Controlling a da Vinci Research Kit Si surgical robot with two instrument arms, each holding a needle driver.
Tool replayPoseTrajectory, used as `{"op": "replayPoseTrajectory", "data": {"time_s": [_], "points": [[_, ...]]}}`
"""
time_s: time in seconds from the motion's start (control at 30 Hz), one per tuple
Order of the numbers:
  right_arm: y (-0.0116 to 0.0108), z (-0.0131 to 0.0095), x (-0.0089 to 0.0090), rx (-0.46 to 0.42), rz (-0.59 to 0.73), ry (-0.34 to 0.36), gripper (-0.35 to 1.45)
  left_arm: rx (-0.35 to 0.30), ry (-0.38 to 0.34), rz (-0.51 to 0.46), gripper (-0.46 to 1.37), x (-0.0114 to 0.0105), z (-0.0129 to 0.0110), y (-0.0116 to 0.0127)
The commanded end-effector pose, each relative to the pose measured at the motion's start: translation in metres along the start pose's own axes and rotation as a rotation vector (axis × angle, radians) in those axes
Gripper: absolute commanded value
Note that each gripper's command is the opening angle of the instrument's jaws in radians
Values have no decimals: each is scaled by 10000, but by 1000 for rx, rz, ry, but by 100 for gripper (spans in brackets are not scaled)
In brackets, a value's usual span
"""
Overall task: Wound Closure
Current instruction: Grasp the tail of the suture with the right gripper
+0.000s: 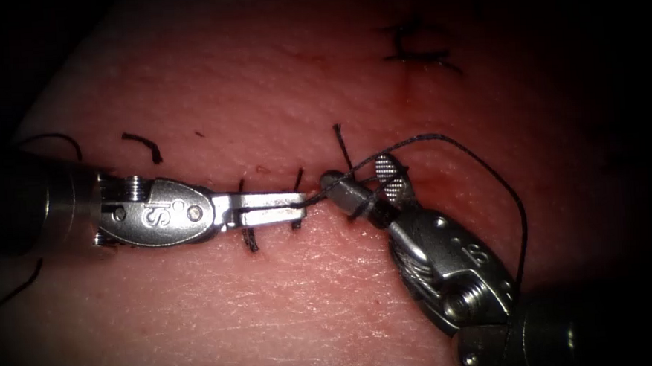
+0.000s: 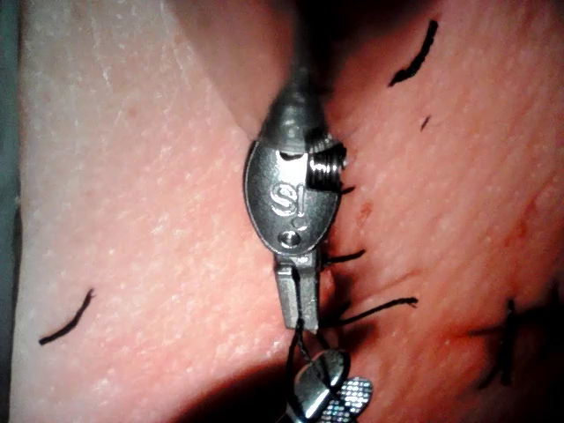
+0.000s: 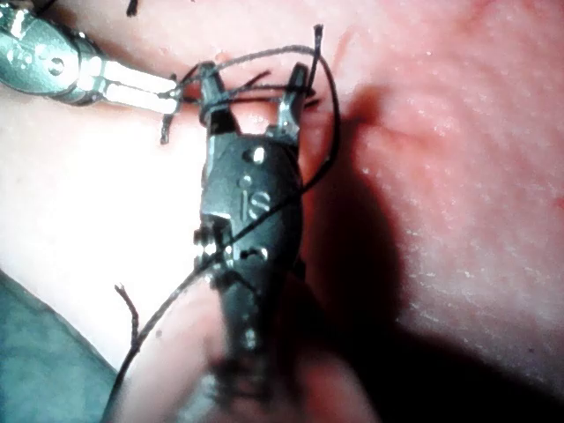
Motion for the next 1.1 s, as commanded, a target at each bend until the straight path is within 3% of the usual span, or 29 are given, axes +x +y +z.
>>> {"op": "replayPoseTrajectory", "data": {"time_s": [0.03,0.7,1.1], "points": [[0,2,0,-6,1,0,49,-1,0,1,-35,0,0,0],[22,52,-4,-58,-21,-98,49,-5,6,25,-35,-2,7,6],[24,65,-5,-31,-45,-256,43,-5,6,31,-35,-3,8,6]]}}
